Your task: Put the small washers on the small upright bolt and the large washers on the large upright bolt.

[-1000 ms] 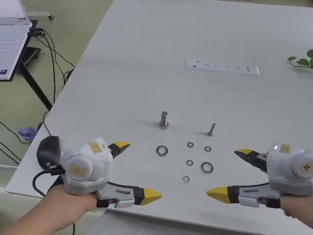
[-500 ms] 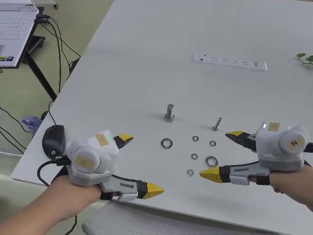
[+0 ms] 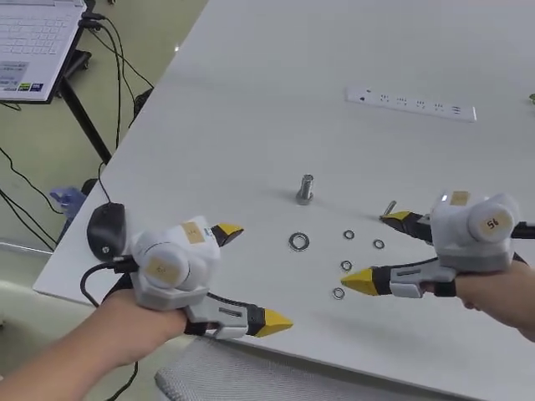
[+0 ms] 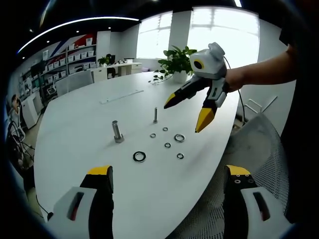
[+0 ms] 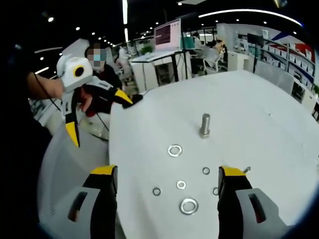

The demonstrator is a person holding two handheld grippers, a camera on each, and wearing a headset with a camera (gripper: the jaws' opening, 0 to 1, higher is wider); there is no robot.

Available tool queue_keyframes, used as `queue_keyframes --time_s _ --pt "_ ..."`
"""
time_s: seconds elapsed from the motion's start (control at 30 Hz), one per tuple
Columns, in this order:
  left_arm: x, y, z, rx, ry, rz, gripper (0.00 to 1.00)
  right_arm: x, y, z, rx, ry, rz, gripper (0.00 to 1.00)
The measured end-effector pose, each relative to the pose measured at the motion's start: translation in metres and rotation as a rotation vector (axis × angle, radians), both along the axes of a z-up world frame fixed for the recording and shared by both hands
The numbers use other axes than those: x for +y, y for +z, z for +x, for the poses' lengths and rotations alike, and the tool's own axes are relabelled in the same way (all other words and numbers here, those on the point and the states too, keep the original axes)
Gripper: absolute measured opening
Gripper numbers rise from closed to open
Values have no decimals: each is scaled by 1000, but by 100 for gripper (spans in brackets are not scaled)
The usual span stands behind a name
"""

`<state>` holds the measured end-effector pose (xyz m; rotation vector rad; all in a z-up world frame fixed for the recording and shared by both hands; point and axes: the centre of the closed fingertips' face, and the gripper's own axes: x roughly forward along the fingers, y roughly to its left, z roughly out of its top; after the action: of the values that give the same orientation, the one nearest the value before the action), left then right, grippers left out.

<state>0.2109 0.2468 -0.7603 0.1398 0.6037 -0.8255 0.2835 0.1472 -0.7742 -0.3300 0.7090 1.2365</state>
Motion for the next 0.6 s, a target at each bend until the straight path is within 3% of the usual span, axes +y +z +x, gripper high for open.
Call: queue_keyframes --time_s 0.6 --pt "10 1 3 -4 10 5 91 25 -6 10 14 54 -57 78"
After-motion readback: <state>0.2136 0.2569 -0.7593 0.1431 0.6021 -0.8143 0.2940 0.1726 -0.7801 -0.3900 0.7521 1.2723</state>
